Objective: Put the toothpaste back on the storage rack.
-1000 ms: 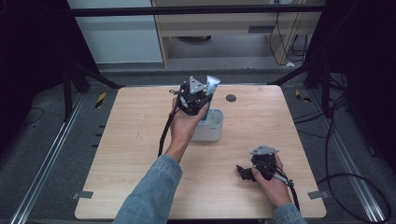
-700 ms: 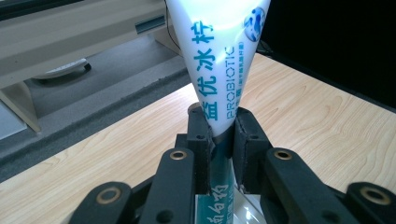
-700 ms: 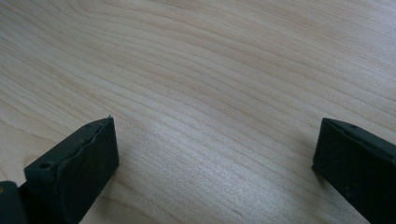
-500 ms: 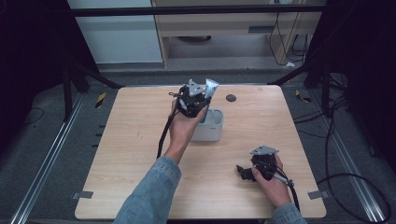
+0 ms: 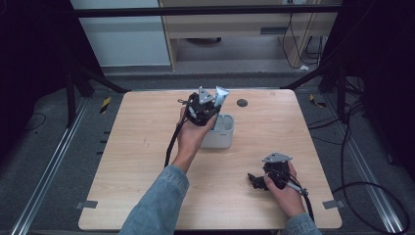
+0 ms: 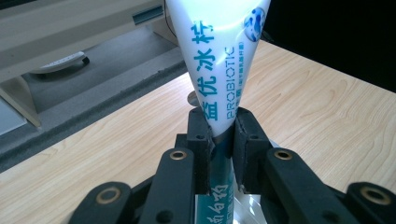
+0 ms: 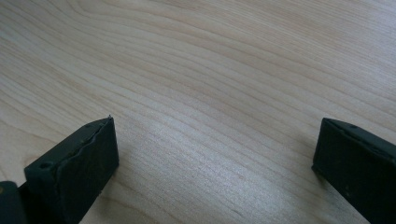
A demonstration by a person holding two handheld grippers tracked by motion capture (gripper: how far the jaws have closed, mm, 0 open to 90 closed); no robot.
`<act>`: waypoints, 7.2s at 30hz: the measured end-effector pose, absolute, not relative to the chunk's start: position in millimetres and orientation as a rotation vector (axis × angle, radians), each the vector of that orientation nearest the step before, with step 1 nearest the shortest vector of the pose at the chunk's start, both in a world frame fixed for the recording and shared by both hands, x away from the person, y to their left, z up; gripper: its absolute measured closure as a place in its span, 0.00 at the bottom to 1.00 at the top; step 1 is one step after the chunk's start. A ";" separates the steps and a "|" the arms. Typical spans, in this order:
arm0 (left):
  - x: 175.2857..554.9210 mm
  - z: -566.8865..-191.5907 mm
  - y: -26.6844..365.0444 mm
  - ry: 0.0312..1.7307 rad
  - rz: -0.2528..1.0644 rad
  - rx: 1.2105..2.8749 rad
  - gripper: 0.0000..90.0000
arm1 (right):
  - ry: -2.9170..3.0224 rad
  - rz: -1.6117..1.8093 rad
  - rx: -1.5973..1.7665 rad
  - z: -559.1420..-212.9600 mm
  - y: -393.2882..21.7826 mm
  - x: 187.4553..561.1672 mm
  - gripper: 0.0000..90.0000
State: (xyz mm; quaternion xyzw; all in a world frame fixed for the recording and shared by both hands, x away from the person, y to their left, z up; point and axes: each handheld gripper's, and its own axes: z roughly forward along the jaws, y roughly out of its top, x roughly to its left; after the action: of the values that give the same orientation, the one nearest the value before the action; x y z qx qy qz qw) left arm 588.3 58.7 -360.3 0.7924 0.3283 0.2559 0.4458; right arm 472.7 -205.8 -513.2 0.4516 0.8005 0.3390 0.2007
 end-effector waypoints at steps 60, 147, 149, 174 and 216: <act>587.3 -381.7 63.3 0.840 0.605 2.010 0.87 | 2.237 0.952 1.277 -512.9 -205.3 472.3 0.00; 592.8 -383.8 51.0 0.932 0.548 2.095 0.78 | 2.238 0.948 1.270 -512.9 -205.6 472.4 0.00; 591.4 -382.8 51.9 0.925 0.553 2.099 0.77 | 2.238 0.949 1.270 -513.0 -205.5 472.4 0.00; 572.3 -368.3 62.9 0.855 0.590 2.098 0.74 | 2.236 0.951 1.277 -512.9 -205.3 472.3 0.00; 534.7 -366.3 112.9 0.809 0.498 2.110 0.06 | 2.237 0.949 1.275 -512.9 -205.3 472.3 0.00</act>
State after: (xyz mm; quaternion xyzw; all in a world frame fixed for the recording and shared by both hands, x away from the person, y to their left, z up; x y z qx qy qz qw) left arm 534.7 112.9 -366.3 0.8348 0.3202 0.1969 0.4022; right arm 472.3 -205.3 -512.9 0.4555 0.7990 0.3392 0.1975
